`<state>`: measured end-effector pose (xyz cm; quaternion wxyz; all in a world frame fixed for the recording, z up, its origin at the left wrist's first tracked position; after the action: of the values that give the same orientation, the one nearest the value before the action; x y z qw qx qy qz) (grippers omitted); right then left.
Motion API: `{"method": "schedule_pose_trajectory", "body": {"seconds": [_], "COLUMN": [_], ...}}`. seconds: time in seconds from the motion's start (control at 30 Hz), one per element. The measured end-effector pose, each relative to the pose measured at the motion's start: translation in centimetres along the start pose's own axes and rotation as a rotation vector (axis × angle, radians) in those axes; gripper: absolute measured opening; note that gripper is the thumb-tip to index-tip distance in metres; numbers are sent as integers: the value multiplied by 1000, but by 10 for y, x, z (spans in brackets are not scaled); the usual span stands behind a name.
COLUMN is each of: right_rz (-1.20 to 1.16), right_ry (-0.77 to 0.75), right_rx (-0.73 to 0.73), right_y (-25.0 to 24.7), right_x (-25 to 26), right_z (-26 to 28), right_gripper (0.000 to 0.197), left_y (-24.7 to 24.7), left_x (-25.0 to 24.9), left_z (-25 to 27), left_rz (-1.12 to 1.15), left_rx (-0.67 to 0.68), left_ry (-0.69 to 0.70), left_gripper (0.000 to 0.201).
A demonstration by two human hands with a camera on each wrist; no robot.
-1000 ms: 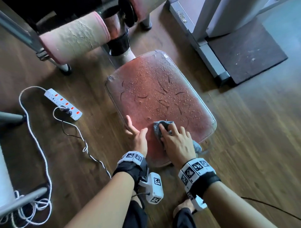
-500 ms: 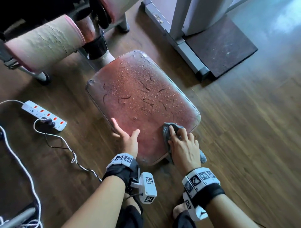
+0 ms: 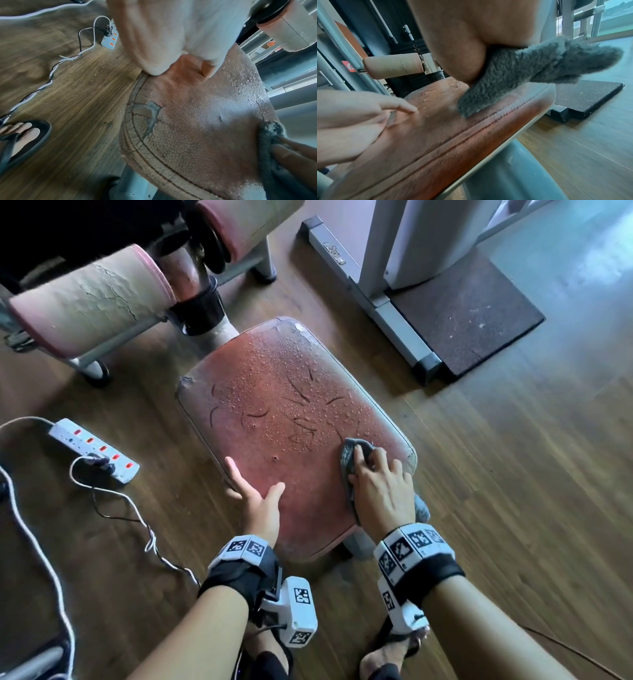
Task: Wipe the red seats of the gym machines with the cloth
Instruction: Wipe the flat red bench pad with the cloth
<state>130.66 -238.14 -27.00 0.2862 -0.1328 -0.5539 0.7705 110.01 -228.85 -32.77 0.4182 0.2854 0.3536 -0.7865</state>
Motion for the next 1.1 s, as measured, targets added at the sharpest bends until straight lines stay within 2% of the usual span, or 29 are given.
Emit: {"method": "schedule_pose_trajectory", "body": {"seconds": [0.23,0.53,0.67,0.8,0.97,1.1], "right_rz": [-10,29,-13,-89,-67,-36], "right_ry": [-6,-23,-102,-166,-313,-284], "right_rx": [9,95,2,21,38,10], "right_y": [8,-18,-2,24,19,8], "right_x": [-3,-10,-5,-4,5,17], "right_z": [22,-52,-17,10,-12,-37], "right_gripper": [49,53,57,61,60,58], "left_y": [1,0,-1,0,0,1], "left_x": [3,3,3,4,3,2], "left_z": [0,-2,-3,-3,-3,-2], "left_rz": [-6,18,7,3,-2,-41], "left_rx": [20,-10,-26,-27,-57,-56], "left_ry": [-32,7,27,25,63,50], "left_gripper": [96,99,99,98,99,97]}}
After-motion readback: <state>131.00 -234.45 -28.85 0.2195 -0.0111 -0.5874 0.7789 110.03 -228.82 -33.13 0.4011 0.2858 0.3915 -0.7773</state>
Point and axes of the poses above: each hand's wrist, its own z-axis away from the middle knuckle, its own y-axis out of the palm, x = y × z, the point moved 8 cm from there along -z, towards the middle knuckle, and after that the axes turned 8 degrees about x, right-handed, at the moved point
